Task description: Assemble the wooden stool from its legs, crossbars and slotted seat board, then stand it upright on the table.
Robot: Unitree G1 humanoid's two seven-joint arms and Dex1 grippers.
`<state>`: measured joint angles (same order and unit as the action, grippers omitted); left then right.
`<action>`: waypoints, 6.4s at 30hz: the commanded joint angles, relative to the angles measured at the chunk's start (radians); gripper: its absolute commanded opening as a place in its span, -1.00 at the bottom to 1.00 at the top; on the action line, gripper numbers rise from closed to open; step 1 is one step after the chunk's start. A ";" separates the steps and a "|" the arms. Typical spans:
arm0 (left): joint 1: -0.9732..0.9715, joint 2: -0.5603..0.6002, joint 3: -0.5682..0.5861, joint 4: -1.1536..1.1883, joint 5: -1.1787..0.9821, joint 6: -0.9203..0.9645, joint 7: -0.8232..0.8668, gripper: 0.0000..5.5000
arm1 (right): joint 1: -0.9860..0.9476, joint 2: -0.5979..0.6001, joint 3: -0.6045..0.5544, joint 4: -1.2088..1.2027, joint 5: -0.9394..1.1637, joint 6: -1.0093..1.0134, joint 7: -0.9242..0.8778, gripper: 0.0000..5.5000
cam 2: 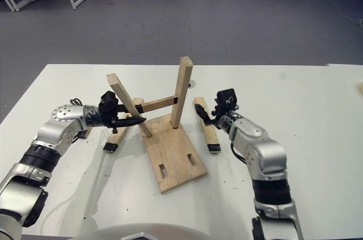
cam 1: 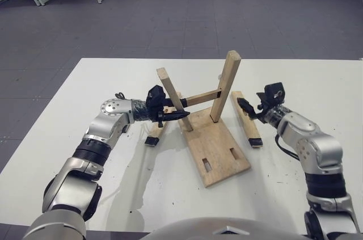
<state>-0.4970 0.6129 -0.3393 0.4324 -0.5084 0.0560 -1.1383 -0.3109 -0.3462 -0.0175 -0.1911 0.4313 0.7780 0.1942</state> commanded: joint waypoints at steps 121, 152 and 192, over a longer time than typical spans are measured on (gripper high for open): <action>-0.006 -0.513 0.336 -0.681 0.042 0.909 1.066 0.58 | 0.329 -0.237 0.423 -0.207 -0.221 -0.096 0.468 0.51; 0.541 -0.289 0.638 -0.936 0.073 0.683 1.144 0.58 | 0.528 -0.390 -0.071 -0.362 -0.147 -0.032 0.382 0.51; 0.578 -0.177 0.451 0.089 0.353 0.062 0.744 -0.53 | 0.330 -0.184 -0.174 -0.428 0.079 0.217 0.186 0.51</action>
<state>-0.0276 0.4766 0.1386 0.4296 -0.2165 0.0368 -0.4453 0.0311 -0.5243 -0.2047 -0.6189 0.5098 0.9868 0.3838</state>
